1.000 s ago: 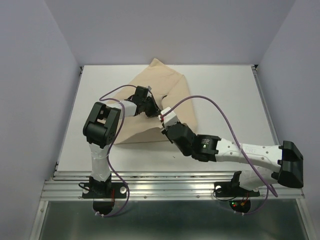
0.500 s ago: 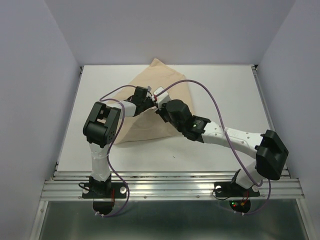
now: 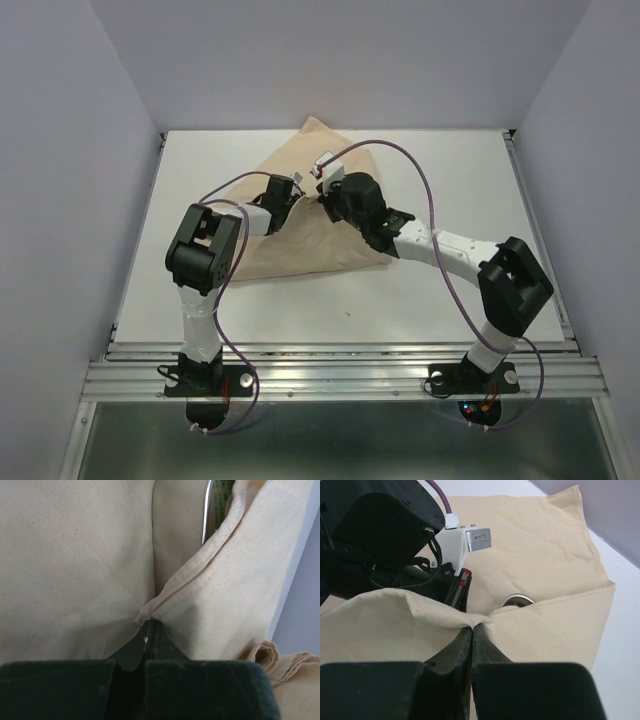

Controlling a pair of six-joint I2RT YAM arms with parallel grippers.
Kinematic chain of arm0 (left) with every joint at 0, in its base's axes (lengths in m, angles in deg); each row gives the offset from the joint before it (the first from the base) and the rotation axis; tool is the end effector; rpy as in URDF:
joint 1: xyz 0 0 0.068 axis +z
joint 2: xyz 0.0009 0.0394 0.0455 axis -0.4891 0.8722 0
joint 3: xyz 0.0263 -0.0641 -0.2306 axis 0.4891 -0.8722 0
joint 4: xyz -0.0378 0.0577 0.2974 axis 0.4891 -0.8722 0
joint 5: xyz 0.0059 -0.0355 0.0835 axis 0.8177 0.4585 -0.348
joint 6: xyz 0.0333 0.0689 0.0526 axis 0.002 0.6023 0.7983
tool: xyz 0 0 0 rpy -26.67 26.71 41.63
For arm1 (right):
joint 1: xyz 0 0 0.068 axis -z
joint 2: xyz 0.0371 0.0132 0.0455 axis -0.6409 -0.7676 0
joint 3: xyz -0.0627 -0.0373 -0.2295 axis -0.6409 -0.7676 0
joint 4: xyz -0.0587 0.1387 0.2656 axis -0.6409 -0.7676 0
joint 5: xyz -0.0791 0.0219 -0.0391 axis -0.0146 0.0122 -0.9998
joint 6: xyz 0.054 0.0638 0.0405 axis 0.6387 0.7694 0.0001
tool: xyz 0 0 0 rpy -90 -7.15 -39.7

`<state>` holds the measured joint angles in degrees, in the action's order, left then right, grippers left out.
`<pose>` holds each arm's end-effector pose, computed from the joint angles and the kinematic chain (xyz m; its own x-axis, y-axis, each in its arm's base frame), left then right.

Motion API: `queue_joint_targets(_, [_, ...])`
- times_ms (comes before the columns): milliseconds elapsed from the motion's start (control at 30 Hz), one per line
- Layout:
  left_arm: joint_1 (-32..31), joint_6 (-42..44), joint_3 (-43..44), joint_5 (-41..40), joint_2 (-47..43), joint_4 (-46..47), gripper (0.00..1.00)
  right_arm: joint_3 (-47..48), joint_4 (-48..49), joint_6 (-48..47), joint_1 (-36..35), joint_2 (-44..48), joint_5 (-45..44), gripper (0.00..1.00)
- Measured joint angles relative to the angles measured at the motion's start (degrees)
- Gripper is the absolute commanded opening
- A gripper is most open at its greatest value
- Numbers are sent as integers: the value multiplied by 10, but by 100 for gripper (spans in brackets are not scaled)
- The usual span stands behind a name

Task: Prepare the surgical pack
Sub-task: Pack the surgical kit at the center of the board.

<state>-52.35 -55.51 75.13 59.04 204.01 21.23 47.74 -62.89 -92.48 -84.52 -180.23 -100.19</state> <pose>0.4200 -0.2206 0.0465 -0.8783 -0.2783 -0.3887 0.1190 0.6601 -0.7416 0.3529 0.3277 0.2180 -0.0924 -0.3485 -0.9327 -0.5965 0.7694 -0.2284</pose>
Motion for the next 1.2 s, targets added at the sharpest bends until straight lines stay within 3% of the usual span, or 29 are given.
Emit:
queue_joint_targets(667, [24,13,-42,-3,-34,1,0,91,29,50,49,-149,110,1])
queue_joint_targets(933, [26,18,-44,-7,-38,-6,8,119,26,72,64,-186,146,1])
queue_joint_targets(1033, [29,20,-46,-11,-42,-8,14,137,17,80,67,-203,157,1])
queue_joint_targets(1167, [33,23,-46,-17,-45,-18,34,160,9,91,68,-220,169,1])
queue_joint_targets(1200, [33,25,-46,-19,-48,-21,43,163,8,93,68,-223,172,1])
